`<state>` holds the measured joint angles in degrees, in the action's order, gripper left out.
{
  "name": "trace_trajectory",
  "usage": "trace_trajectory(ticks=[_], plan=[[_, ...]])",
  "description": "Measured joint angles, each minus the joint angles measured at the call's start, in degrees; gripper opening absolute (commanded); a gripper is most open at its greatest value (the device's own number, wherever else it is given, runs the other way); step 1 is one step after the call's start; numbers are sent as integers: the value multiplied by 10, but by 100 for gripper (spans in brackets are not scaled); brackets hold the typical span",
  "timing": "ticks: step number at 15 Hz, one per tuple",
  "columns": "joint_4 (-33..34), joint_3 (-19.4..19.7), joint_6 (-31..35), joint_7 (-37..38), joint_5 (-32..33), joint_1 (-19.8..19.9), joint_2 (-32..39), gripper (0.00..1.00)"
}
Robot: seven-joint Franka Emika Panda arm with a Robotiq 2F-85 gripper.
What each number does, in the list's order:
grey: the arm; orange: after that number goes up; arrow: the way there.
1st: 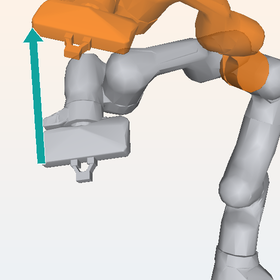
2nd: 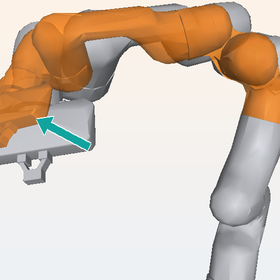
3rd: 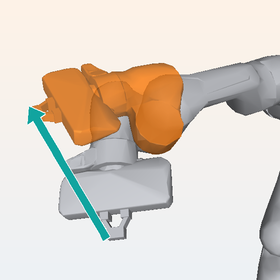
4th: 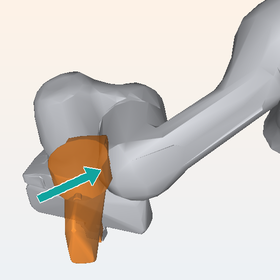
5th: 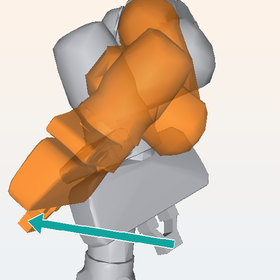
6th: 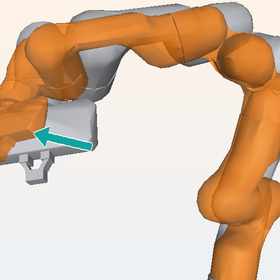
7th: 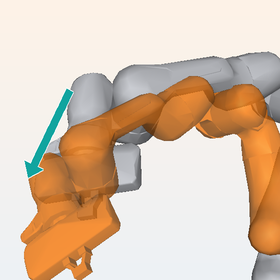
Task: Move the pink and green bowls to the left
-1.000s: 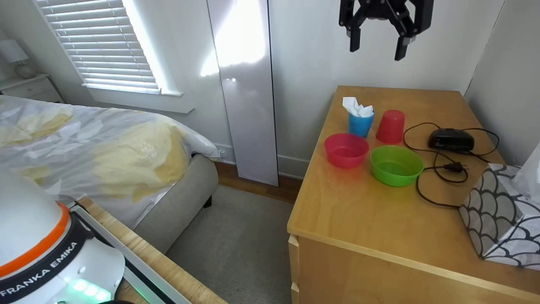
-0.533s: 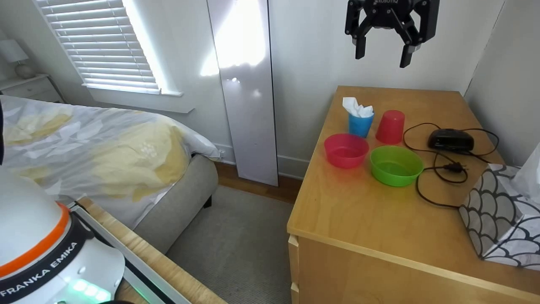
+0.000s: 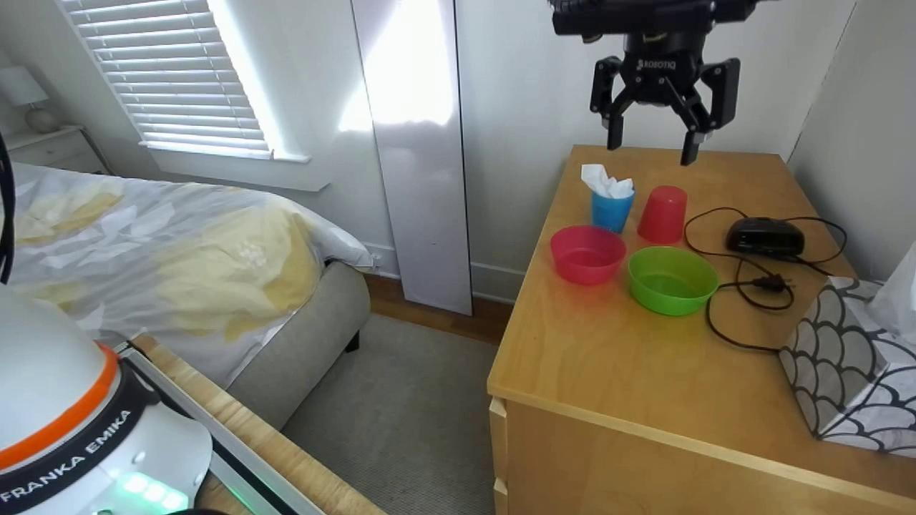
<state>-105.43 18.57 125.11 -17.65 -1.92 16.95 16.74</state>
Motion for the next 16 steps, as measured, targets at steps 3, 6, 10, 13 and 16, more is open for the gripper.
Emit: trace_trajectory(ticks=[3, 6, 10, 13, 16], plan=[[17, -13, 18, -19, 8, 13, 56, 100], [41, -29, 35, -40, 15, 26, 105, 100], [83, -56, 42, -66, 15, 46, 155, 100], [111, -71, 40, -77, 15, 57, 186, 100], [131, -81, 25, -82, 15, 63, 213, 100]])
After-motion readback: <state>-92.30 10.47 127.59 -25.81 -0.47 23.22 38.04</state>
